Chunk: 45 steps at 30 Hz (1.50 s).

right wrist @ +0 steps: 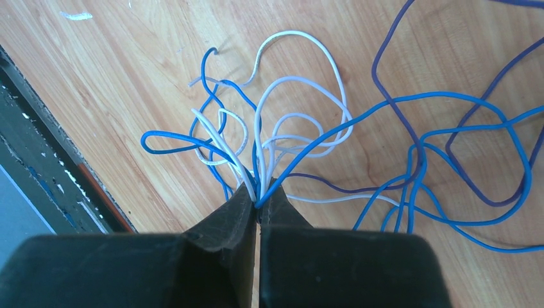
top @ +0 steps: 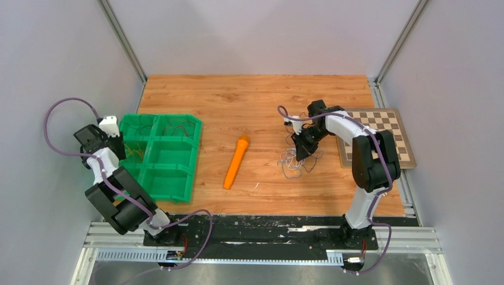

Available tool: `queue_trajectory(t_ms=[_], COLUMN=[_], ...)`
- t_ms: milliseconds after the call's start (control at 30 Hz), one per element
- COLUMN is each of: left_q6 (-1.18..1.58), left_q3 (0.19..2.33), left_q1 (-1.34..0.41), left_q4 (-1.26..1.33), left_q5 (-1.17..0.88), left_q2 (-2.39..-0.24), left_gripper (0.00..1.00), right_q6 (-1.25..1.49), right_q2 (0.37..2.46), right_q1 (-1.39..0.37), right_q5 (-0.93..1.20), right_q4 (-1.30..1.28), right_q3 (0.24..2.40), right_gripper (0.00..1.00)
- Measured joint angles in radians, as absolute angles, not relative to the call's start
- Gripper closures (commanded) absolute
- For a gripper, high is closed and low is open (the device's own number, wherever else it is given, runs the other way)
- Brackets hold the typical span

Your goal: Untangle the cables

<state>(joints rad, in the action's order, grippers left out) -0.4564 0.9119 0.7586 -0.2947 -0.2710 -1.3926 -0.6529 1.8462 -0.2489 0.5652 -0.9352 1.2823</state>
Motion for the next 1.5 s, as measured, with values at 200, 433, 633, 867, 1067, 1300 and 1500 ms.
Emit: queue_trajectory(t_ms=[200, 433, 633, 867, 1067, 1300, 1500], left_q6=[-0.449, -0.464, -0.484, -0.414, -0.297, -0.174, -0.143], left_q3=[0.97, 1.216, 1.299, 1.18, 1.064, 1.112, 1.256], left_q1=[0.754, 0.674, 0.415, -0.02, -0.403, -0.544, -0.541], left_q4=[-0.439, -0.637, -0.728, -0.712, -0.585, -0.485, -0.471], left_q5=[-0.324, -0.445, -0.554, -0.651, -0.689, -0.713, -0.69], left_q2=[-1.386, -1.231, -1.128, -1.129, -1.283, -1.554, -1.641], left_gripper=[0.05, 0.0, 0.0, 0.01, 0.16, 0.19, 0.13], right_q6=[-0.657, -0.656, -0.669, -0.71, -0.669, -0.519, -0.447], right_q2=[1.846, 1.807, 1.697, 1.663, 1.668, 1.75, 1.902], right_q1=[-0.249, -0.267, -0.339, -0.211, -0.157, -0.173, -0.173], right_q5=[0.598, 0.715, 0.765, 0.768, 0.706, 0.593, 0.519], right_q4=[-0.947, -0.946, -0.947, -1.021, -1.007, -0.867, -0.795], right_q3=[1.336, 1.407, 1.407, 1.32, 1.261, 1.272, 1.429], right_gripper=[1.0, 0.98, 0.42, 0.36, 0.39, 0.4, 0.34])
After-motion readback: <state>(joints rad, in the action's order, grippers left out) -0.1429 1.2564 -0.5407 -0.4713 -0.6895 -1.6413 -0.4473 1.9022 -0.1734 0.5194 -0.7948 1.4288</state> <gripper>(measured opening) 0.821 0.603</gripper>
